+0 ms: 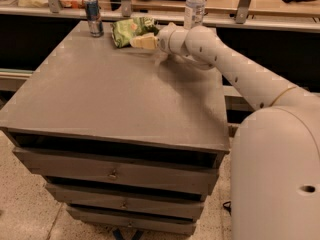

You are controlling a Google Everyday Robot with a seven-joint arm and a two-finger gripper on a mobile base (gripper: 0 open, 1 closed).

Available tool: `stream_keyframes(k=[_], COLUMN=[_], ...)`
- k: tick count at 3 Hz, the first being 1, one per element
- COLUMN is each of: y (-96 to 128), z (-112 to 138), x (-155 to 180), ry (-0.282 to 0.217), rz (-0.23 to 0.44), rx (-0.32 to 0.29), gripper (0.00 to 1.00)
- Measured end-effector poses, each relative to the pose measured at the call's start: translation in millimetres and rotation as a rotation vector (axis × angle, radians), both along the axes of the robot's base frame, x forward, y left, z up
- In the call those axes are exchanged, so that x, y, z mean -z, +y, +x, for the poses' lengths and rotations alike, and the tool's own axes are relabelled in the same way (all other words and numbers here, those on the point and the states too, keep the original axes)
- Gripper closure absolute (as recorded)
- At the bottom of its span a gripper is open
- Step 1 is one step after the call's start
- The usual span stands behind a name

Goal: Pick green jalapeno chip bag

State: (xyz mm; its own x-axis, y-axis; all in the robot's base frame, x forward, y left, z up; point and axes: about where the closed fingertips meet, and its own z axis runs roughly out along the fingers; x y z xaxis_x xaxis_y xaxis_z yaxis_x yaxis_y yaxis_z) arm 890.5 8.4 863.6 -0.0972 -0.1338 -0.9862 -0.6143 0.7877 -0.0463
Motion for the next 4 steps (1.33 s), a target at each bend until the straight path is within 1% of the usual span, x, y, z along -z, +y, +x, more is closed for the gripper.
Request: stream_keyframes(k=[1, 2, 3, 4], y=[2, 5, 12, 17], z=[14, 25, 35, 39], x=[1, 2, 3, 5], ry=[0.008, 0.009, 0.006, 0.010], rz=[0.020, 0.026, 0.027, 0.023], rx=[0.018, 0.019, -0.004, -0.024], gripper=[0.00, 0.00, 0.24, 0.47])
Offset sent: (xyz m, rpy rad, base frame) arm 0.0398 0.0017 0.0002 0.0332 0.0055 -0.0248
